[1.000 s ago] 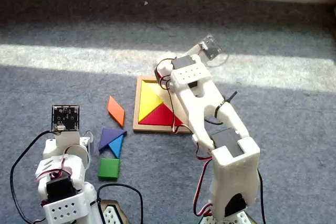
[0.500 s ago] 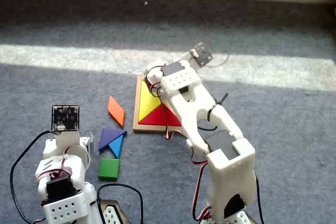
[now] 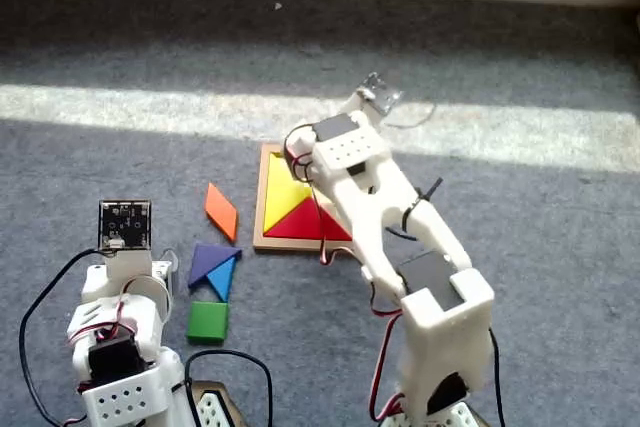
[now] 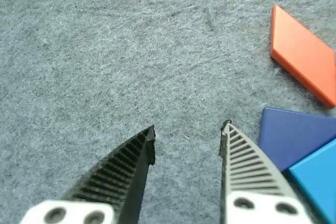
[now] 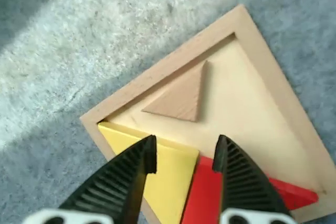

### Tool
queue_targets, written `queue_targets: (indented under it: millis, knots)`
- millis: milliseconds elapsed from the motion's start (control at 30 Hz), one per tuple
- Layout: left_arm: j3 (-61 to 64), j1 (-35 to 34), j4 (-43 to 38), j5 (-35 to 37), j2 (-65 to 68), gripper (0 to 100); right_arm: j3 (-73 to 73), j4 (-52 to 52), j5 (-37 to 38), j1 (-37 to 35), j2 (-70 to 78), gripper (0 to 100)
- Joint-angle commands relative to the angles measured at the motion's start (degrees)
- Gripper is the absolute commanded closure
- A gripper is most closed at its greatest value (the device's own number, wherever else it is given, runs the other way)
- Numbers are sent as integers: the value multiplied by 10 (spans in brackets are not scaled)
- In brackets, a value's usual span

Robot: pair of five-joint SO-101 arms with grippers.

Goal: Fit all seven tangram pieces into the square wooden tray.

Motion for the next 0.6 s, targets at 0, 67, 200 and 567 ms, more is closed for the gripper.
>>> queue_targets:
  millis: [0, 67, 200, 567]
  knots:
    - [10, -5, -7, 3, -4, 787, -5, 22, 62, 39, -66, 826]
    - [10, -5, -7, 3, -4, 787, -2, 25, 92, 51, -65, 844]
    - [10, -5, -7, 3, -4, 787, 12, 20, 153, 66, -36, 998]
    - [10, -5, -7, 3, -4, 787, -3, -22, 182, 63, 73, 994]
